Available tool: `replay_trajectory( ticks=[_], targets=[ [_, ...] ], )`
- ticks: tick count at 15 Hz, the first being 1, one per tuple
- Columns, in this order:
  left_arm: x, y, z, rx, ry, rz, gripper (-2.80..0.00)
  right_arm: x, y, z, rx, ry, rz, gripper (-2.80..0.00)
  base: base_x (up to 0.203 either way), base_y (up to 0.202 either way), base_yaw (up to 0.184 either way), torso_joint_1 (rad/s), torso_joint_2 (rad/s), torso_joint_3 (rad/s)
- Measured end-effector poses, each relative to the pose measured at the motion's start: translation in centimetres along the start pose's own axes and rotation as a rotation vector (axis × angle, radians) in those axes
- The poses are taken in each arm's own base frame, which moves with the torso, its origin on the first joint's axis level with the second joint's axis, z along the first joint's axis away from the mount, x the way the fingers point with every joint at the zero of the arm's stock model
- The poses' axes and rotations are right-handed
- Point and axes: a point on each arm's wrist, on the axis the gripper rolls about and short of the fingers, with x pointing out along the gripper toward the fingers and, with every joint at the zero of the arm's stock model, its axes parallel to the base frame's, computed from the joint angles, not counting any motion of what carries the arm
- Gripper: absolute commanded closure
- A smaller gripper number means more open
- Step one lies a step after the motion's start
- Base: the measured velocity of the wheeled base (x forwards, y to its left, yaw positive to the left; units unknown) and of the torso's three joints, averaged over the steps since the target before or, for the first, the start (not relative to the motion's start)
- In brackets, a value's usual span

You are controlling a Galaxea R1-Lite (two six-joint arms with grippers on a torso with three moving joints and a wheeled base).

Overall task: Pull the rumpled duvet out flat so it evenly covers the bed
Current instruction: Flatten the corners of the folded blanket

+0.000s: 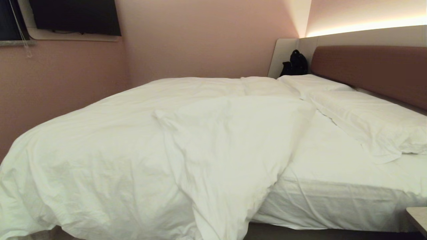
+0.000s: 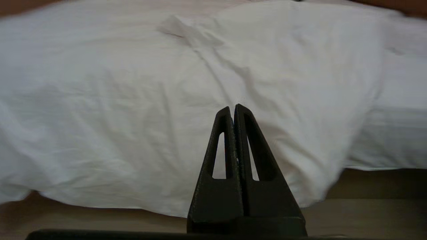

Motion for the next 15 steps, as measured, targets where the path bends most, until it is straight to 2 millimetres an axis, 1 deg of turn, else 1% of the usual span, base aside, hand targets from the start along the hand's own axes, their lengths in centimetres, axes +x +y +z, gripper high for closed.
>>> replay_trajectory(
  ticks=[1,2,3,5,7,10,12,13,15],
  targets=[
    [1.2,0.0,1.7,-0.062,0.04,-0.025,0.0,0.0,0.0,0.0,0.0,0.0,0.0,0.0,0.0,0.0,0.0,0.0,0.0,0.0],
    [3.0,0.1,3.6,-0.133,0.091,-0.044,0.0,0.0,0.0,0.0,0.0,0.0,0.0,0.0,0.0,0.0,0.0,0.0,0.0,0.0],
    [5.4,0.3,5.4,-0.208,0.144,-0.055,0.0,0.0,0.0,0.0,0.0,0.0,0.0,0.0,0.0,0.0,0.0,0.0,0.0,0.0],
    [10.9,1.0,8.2,-0.362,0.251,-0.057,0.0,0.0,0.0,0.0,0.0,0.0,0.0,0.0,0.0,0.0,0.0,0.0,0.0,0.0],
    [17.3,2.0,9.4,-0.512,0.358,-0.045,0.0,0.0,0.0,0.0,0.0,0.0,0.0,0.0,0.0,0.0,0.0,0.0,0.0,0.0],
    [26.1,2.9,9.4,-0.671,0.473,-0.031,0.0,0.0,0.0,0.0,0.0,0.0,0.0,0.0,0.0,0.0,0.0,0.0,0.0,0.0],
    [31.0,2.9,8.3,-0.73,0.543,-0.03,0.0,0.0,0.0,0.0,0.0,0.0,0.0,0.0,0.0,0.0,0.0,0.0,0.0,0.0],
    [33.2,2.6,7.6,-0.746,0.578,-0.03,0.0,0.0,0.0,0.0,0.0,0.0,0.0,0.0,0.0,0.0,0.0,0.0,0.0,0.0],
    [36.7,2.0,6.0,-0.782,0.655,-0.021,0.0,0.0,0.0,0.0,0.0,0.0,0.0,0.0,0.0,0.0,0.0,0.0,0.0,0.0]
  ],
)
